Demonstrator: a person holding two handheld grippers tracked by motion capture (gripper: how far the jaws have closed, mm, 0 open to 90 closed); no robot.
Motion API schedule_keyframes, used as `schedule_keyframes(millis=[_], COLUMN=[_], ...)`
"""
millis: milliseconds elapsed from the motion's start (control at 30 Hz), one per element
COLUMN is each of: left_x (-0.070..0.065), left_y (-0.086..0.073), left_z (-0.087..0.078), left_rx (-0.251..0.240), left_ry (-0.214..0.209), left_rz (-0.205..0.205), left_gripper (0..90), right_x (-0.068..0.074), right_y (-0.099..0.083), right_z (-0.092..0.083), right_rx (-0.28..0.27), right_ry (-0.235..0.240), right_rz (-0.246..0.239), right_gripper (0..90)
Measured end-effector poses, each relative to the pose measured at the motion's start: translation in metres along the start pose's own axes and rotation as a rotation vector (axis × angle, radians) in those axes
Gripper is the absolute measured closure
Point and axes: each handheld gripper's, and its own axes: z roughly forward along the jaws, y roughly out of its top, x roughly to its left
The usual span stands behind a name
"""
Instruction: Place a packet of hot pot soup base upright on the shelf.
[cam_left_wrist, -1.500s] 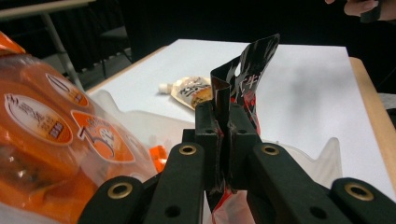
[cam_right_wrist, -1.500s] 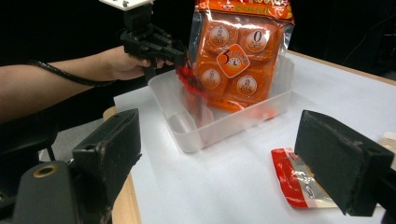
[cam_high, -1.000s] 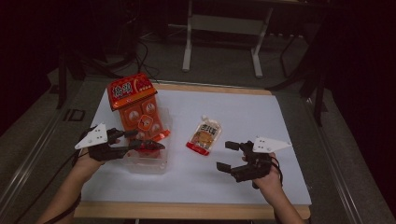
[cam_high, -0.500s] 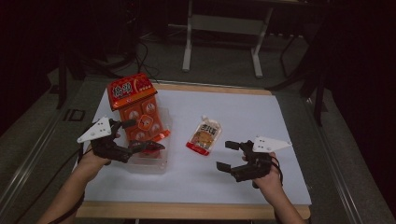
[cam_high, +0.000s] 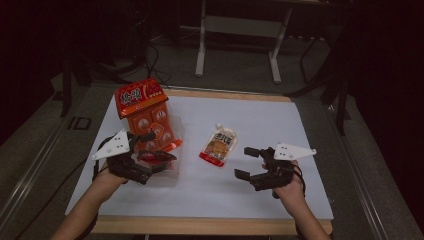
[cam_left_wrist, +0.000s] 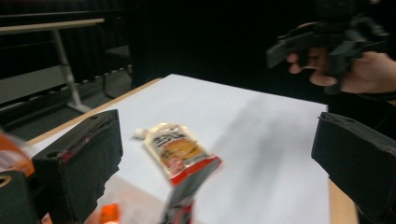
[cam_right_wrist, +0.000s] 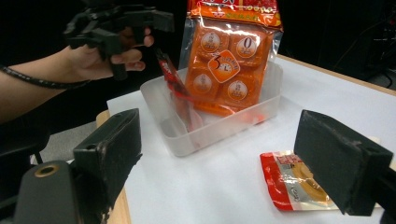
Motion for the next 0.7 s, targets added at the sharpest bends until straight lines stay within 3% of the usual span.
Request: schedule_keyframes(millis=[67, 200, 400, 533, 633, 700], left_x=[-0.005, -0.015, -0.031, -0.041, -0.047, -0.052], left_y=[0.0, 0.001, -0.001, -0.004, -0.005, -0.006], left_z=[0.002, 0.006, 0.011, 0.013, 0.014, 0.014], left_rx=[-0.004, -0.003, -0.013, -0.011, -0.015, -0.006], left_ry=[-0.016, -0.011, -0.036, -0.054, -0.058, -0.053], left_rz=[0.002, 0.001, 0.0, -0.01, -0.024, 0.0], left_gripper=[2.4, 2.4, 2.4, 2.4, 2.4, 2.4], right_x=[-0.002, -0.007, -0.019, -0.027, -0.033, -0.038], right_y=[0.0, 0.0, -0.002, -0.003, -0.004, -0.005], right_z=[0.0, -0.001, -0.001, -0.001, 0.001, 0.0], right_rx=[0.004, 0.009, -0.003, 0.018, 0.027, 0.03], right_ry=[-0.006, -0.016, -0.073, -0.123, -0.142, -0.164], right_rz=[0.001, -0.003, -0.012, -0.032, -0.011, -0.002], right_gripper=[15.1, 17.6, 17.6, 16.3, 14.5, 14.0])
